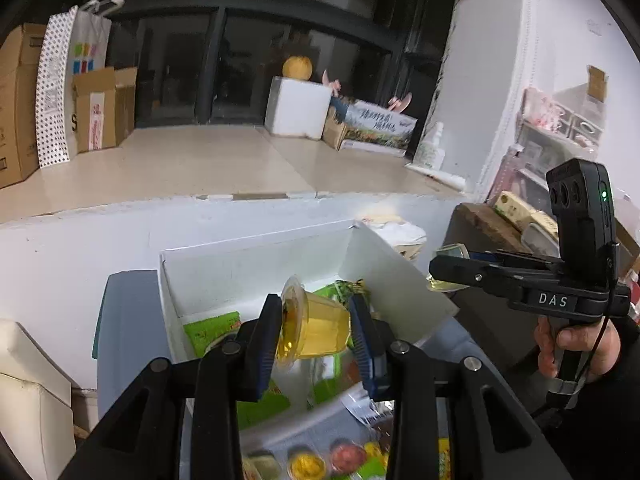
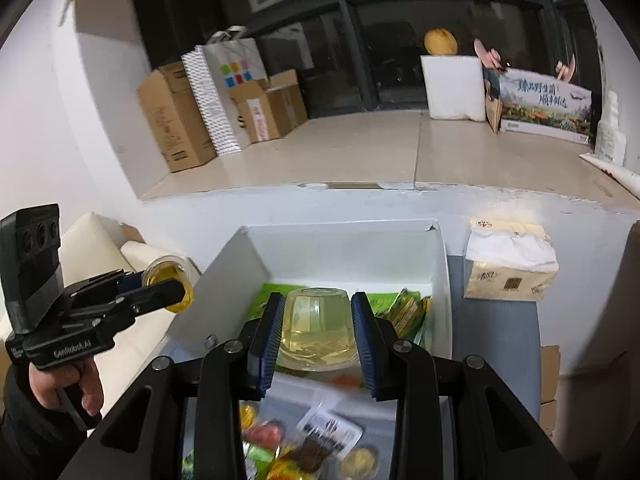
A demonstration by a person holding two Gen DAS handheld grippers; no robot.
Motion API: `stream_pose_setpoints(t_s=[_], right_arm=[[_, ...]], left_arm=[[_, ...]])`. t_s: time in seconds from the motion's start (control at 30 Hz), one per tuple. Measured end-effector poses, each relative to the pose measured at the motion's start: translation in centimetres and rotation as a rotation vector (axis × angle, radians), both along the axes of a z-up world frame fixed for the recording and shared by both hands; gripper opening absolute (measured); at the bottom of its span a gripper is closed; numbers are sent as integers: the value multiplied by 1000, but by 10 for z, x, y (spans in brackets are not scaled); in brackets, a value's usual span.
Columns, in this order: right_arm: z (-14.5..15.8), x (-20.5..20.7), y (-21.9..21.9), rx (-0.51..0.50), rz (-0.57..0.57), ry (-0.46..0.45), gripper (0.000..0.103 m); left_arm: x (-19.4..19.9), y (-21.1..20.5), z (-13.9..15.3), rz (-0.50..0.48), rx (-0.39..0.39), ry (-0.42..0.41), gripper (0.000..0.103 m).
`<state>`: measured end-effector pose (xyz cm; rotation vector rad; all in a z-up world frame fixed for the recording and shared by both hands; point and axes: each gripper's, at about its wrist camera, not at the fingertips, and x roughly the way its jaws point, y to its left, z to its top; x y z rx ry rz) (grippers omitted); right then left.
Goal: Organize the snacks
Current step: 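Drop both jelly cups into the white box and open both grippers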
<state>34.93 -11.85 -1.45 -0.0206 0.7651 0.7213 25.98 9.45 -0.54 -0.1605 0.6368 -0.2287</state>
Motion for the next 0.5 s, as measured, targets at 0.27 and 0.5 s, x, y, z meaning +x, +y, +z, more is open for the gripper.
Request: stream_pose_setpoints(t_s=[0.27,0.5], right_arm=[[-24,20,-1,-29,-67,68,98],[-25,17,-3,-46,-79,67,99]], left_arm=[[14,5,-24,54,23,49,103],[10,11,-29,74,21,74,103]])
